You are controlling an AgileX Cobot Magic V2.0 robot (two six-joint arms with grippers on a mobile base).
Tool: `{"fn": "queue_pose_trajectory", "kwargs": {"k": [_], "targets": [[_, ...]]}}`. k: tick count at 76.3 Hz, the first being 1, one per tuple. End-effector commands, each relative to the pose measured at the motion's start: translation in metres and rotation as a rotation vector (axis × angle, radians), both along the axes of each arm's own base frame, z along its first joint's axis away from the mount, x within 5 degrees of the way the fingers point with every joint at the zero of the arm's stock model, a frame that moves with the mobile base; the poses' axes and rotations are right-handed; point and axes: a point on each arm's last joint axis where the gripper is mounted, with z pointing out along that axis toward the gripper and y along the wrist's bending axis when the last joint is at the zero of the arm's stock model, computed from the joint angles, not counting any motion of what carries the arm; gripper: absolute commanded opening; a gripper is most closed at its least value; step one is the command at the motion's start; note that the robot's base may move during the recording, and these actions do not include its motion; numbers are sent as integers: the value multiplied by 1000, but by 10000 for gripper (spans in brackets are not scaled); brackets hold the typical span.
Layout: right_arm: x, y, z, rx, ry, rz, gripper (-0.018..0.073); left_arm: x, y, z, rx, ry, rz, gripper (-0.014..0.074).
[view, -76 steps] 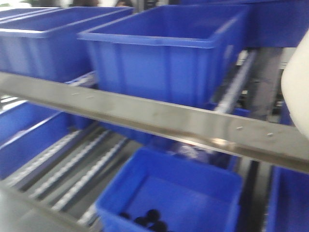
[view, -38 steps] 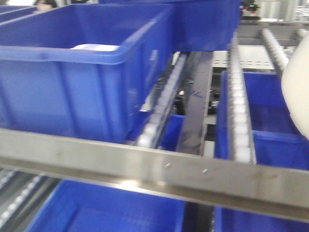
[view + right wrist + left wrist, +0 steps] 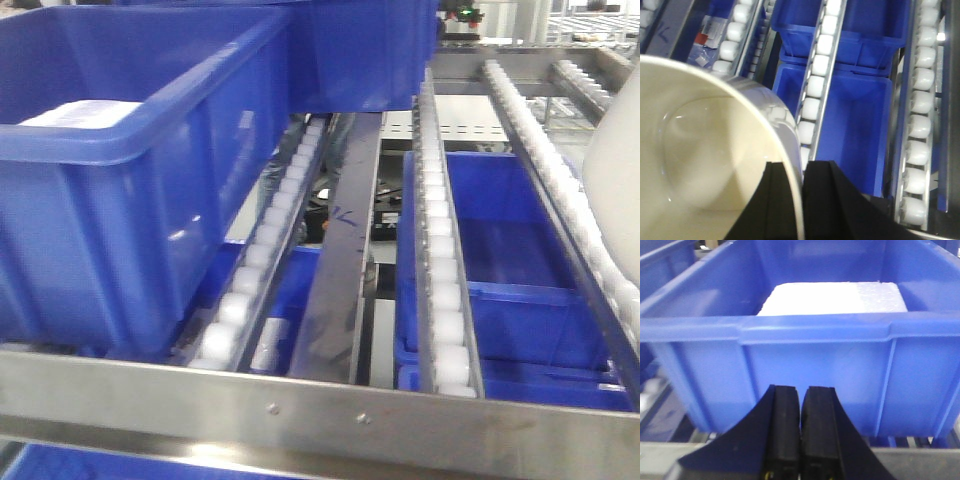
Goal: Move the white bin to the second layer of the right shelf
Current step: 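Turn and drive up to the roller-track shelf rack holding the white bin, then lower the white bin with the right gripper onto the roller-track shelf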
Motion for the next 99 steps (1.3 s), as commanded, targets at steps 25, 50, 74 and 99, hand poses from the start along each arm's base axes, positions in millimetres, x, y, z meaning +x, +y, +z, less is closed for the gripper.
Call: {"fn": "queue_pose_trajectory", "kwargs": {"k": [25,50,74,99], "targets": [[4,-1,16,8,-114,-11,109,1,0,-4,-14,-62,-4,85],[4,-1,16,9,-121,-11,109,1,0,-4,-14,-62,-4,85],[4,-1,17,10,-125,-11,109,1,0,-4,-14,-62,-4,85],[7,-1,17,10,-130,-12,109,1,0,-4,-14,-62,-4,85]]}}
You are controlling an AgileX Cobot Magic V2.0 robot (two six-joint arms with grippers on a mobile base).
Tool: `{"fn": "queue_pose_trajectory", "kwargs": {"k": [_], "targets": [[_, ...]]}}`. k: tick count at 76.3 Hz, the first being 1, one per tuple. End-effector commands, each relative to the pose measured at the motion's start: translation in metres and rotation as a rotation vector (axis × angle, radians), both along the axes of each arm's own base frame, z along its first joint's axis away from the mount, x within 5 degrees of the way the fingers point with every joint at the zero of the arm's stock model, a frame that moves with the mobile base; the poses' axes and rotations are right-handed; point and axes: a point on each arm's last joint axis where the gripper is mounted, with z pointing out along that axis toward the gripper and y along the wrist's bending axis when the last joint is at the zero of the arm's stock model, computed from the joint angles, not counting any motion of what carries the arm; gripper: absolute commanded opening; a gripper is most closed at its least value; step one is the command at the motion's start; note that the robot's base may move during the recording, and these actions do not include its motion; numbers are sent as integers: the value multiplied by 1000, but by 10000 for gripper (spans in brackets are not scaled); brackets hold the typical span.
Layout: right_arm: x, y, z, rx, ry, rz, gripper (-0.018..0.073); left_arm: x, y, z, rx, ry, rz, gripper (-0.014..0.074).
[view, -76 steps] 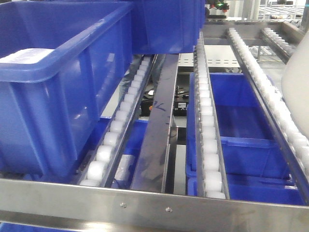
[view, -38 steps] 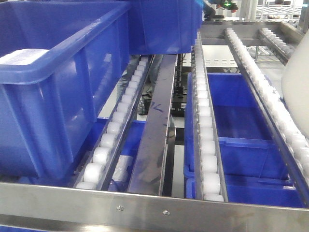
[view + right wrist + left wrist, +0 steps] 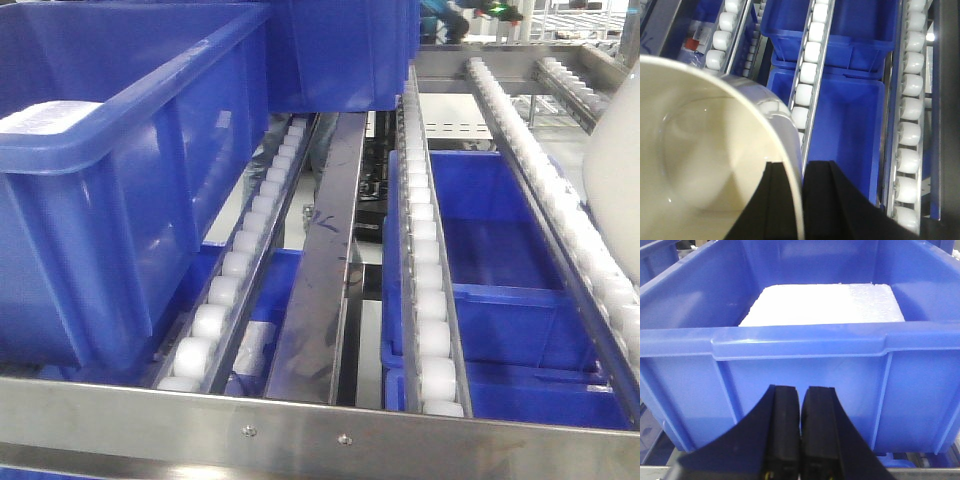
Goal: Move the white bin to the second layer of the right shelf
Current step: 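Lower the white bin with the right gripper onto the roller-track shelf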
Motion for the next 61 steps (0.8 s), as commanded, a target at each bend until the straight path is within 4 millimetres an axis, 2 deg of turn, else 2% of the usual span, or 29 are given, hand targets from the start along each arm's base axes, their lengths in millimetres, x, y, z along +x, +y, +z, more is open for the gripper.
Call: {"fn": "queue_pose_trajectory", "kwargs": {"k": [1,11,28,40,49,61], "targets": [[7,-1,16,9,-119,-12,109,1,0,-4,-14,-62,-4,85],[22,0,13,13,-113,-16,109,1,0,-4,-14,-62,-4,85],[73,5,-5,126,-62,-59,109,1,0,-4,-14,-62,-4,85],[103,7,-14,141,-44,-79,109,1,0,-4,-14,-62,-4,85],[120,11,-20,137,-18,-65,112,1,0,-4,-14,-62,-4,85],[136,18,-38,131,46,-49,112,1,0,-4,-14,-62,-4,85]]}}
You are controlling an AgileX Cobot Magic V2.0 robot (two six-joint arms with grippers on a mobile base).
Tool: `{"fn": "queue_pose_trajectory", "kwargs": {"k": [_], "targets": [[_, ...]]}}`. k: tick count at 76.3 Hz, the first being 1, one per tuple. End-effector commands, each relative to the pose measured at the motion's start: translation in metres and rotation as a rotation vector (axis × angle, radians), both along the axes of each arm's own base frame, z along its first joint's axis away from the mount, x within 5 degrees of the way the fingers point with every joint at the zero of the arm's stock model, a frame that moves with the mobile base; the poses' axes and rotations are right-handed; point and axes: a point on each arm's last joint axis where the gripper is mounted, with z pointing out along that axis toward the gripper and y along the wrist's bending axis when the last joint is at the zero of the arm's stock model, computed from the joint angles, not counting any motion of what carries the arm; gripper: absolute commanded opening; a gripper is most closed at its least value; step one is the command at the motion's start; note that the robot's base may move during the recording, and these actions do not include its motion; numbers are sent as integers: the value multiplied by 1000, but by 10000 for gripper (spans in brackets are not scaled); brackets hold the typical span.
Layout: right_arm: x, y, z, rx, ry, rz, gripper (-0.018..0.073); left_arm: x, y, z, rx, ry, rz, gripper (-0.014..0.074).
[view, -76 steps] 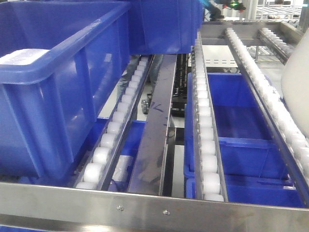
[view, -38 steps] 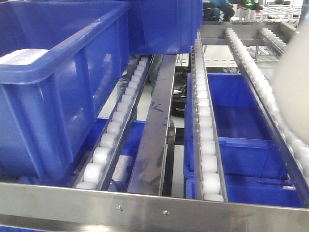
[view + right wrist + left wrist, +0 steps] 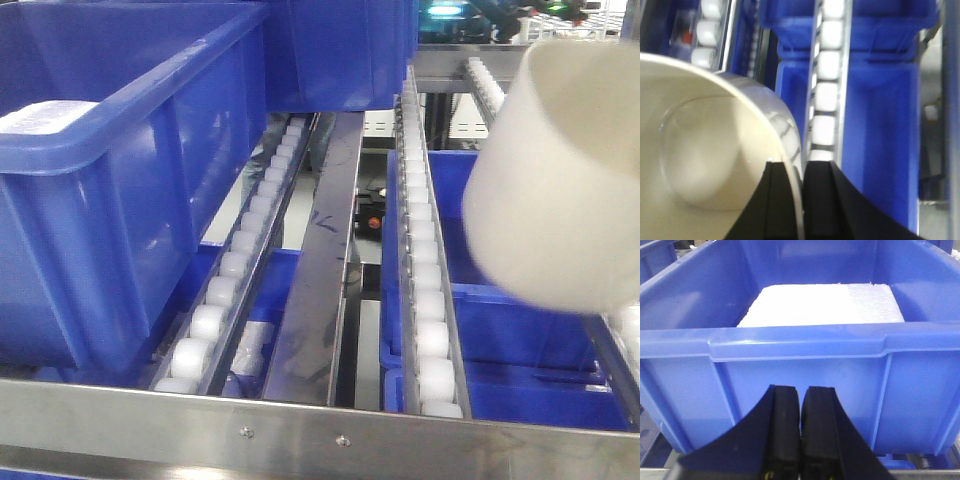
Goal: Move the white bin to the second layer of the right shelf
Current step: 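Lower the white bin with the right gripper onto the roller-track shelf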
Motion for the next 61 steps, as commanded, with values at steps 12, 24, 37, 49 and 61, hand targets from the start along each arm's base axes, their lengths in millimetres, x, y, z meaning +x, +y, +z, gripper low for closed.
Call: {"fn": "queue_pose_trajectory", "kwargs": {"k": [12,24,37,49,61], "targets": [[24,4,-4,17,-45,-16,112,1,0,-4,-14,-62,-4,85],[29,5,-15,24,3,-27,117,1,0,-4,-14,-62,-4,85],[30,5,-22,34,38,-39,251,1,0,-4,-14,-62,-4,85],[29,5,-19,35,20,-39,370,1,0,-4,-14,-62,-4,85],[19,4,1,40,-61,-36,372,1,0,-4,-14,-62,-4,85]]}}
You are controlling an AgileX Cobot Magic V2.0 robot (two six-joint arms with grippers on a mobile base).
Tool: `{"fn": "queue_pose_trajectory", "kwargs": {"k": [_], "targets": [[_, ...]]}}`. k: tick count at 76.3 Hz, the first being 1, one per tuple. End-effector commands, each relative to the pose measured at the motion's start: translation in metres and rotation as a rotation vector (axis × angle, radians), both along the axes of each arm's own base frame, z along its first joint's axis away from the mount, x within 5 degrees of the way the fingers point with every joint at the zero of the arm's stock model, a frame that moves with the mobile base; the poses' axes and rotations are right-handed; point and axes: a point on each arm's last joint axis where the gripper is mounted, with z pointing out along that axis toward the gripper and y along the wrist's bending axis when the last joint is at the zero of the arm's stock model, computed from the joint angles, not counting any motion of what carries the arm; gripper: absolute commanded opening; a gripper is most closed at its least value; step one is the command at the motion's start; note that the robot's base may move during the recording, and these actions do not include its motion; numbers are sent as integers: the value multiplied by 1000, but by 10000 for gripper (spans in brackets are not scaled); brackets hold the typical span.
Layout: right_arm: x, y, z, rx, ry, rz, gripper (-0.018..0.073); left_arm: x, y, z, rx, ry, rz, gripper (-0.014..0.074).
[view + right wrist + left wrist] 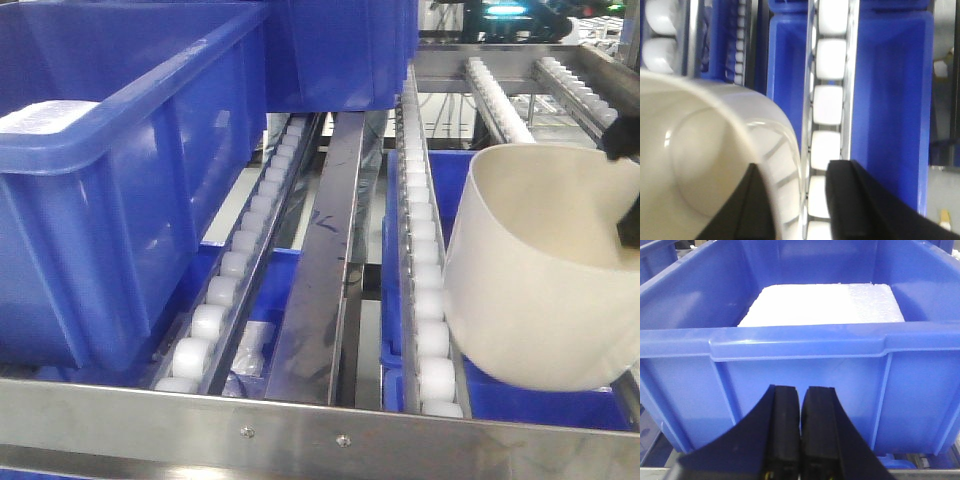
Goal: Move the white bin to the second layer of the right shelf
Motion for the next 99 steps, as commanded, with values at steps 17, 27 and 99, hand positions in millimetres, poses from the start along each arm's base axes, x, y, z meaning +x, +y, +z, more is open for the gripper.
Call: {"fn": "queue_pose_trajectory", "kwargs": {"k": [17,27,99], "targets": [[-22,-5,60,-22,-280,15,372,1,0,-4,-14,-62,-4,85],[-38,-6,76,-107,-346,87,362,1,0,-4,-14,-62,-4,85],[-180,-30,42,-150,-900,-69,49,1,0,-4,-14,-62,-4,85]]}}
